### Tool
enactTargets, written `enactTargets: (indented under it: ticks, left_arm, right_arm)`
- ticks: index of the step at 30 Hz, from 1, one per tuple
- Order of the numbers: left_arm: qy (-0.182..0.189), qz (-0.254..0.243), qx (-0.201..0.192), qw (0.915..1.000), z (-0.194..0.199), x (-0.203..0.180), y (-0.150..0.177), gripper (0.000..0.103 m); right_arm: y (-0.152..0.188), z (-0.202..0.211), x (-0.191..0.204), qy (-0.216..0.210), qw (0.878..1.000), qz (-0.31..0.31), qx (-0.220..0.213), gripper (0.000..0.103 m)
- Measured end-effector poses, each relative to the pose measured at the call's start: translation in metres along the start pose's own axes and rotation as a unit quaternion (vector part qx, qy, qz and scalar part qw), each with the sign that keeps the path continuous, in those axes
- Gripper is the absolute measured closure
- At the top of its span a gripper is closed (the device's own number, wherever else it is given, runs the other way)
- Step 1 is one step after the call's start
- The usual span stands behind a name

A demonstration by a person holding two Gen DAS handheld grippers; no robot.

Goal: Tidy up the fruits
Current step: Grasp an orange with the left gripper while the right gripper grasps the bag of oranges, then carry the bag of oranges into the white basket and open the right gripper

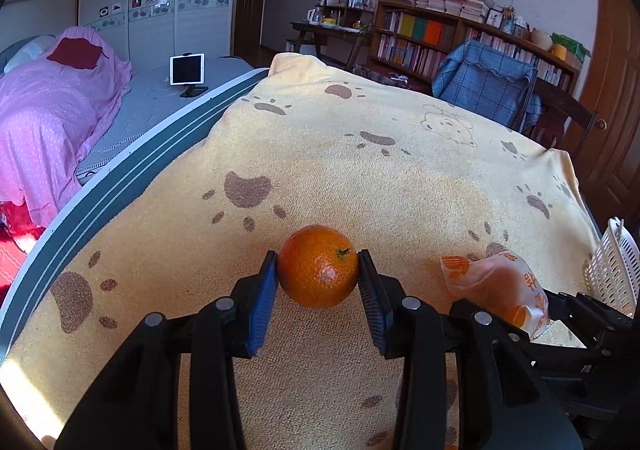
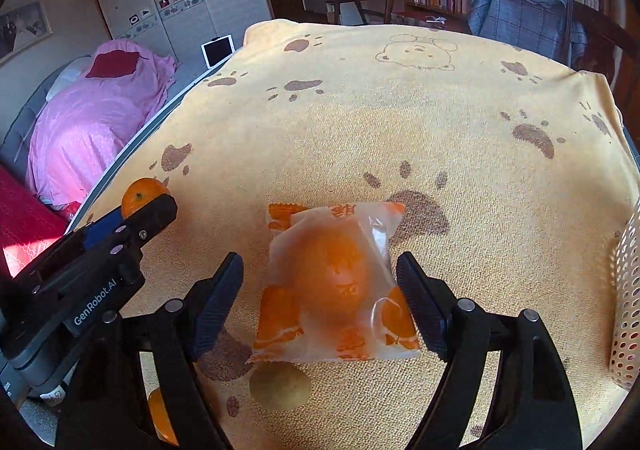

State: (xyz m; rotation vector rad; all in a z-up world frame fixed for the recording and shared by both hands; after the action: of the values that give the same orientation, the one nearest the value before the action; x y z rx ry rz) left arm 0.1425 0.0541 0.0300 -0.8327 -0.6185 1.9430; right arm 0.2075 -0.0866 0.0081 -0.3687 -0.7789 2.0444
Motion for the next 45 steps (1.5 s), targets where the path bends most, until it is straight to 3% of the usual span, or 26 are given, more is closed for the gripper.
enactTargets:
  ticks: [2, 7, 28, 35, 45]
  left_arm:
    - [0.0, -0.002, 0.0, 1.0, -0.001, -0.001, 0.0, 0.063]
    - [0.001, -0.008, 0.001, 1.0, -0.002, -0.004, 0.002, 0.063]
    - [0.019, 0.001, -0.005, 0.9998, -0.003, -0.001, 0.001, 0.063]
    - [0.022, 0.0, -0.006, 0.9997, -0.002, -0.002, 0.001, 0.063]
    - [0.029, -0.001, -0.019, 0.9994, 0.004, -0.004, 0.002, 0.063]
  right_arm:
    - [0.002, -0.001, -0.001, 0.01, 1.0, 0.0, -0.003, 0.038]
    - [0.005, 0.006, -0.006, 0.012, 1.0, -0.006, -0.012, 0.044]
    - [-0.002, 0.081, -0.023, 0.04, 0.991, -0.054, -0.112, 0.045]
    - [0.008, 0.126, -0.04, 0.06, 0.982, -0.086, -0.155, 0.045]
    - [0.042, 0.184, -0.087, 0.14, 0.959, -0.14, -0.203, 0.045]
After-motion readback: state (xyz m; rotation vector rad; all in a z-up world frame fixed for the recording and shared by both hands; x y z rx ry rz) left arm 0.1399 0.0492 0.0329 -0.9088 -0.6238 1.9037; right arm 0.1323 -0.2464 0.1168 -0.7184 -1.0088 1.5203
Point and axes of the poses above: each gripper's, at about its wrist camera, not at the fingertips, and z roughly against the way its jaws point, x to its left, y to its underside, the point moved 1 cm from there along -z, roughly the way its jaws point, and after that the axes turned 14 degrees about z, right-handed, at the moved point
